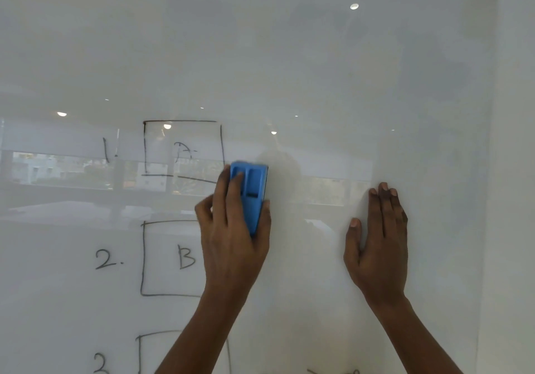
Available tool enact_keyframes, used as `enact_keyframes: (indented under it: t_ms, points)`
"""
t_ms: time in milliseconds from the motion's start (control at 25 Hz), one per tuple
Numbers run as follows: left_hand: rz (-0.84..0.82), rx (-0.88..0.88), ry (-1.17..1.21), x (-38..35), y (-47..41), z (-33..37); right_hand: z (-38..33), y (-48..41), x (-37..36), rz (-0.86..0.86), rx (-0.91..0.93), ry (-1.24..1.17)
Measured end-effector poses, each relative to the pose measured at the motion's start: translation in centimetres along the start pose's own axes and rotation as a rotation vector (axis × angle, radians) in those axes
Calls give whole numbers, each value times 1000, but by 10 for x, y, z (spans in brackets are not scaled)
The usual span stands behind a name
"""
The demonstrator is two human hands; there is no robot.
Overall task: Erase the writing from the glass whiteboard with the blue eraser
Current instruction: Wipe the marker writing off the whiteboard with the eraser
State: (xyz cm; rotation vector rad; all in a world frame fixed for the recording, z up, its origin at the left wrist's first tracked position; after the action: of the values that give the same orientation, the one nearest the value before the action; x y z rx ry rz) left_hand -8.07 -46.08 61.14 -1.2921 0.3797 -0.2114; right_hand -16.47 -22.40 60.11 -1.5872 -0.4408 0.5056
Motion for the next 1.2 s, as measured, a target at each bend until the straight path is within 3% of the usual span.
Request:
enact_keyframes:
  t_ms: [200, 360, 640, 720, 880, 960, 1040, 1160, 1200]
  points:
    - [-13, -57, 62, -19, -70, 26, 1, 1, -1, -5, 1, -4]
    - [22, -197, -64, -37, -83, 25, 1, 1, -1, -4, 6, -4]
    - [122, -257, -199, -27, -89, 3, 3, 0, -1, 16, 29, -8]
    - [146, -139, -198, -6, -102, -25, 4, 0, -1, 18, 32, -4]
    - [198, 287, -239, 45, -129, -85, 0, 1, -2, 12, 19, 14]
    - [210, 349, -304, 41, -127, -81, -2, 1, -2, 16, 11, 35]
    - [185, 177, -302, 23, -111, -47, -1, 2, -2, 17, 13, 40]
    - [58, -421, -309, -15, -61, 2, 3, 2, -1, 12, 40, 29]
    - [24, -544, -315, -18, -56, 5, 4, 2, -1, 11, 50, 27]
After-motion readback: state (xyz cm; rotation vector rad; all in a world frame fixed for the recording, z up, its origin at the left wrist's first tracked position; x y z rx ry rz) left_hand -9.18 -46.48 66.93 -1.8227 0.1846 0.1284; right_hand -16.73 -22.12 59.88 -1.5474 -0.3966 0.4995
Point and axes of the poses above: each hand's wrist, its own y-axis away from the middle knuckle, its own x-axis out of the back of the hand, z = x × y, the point moved 3 cm from there along -y, towards the middle knuckle, and after that the axes turned 1 degree about -y, right-handed, at the moved point
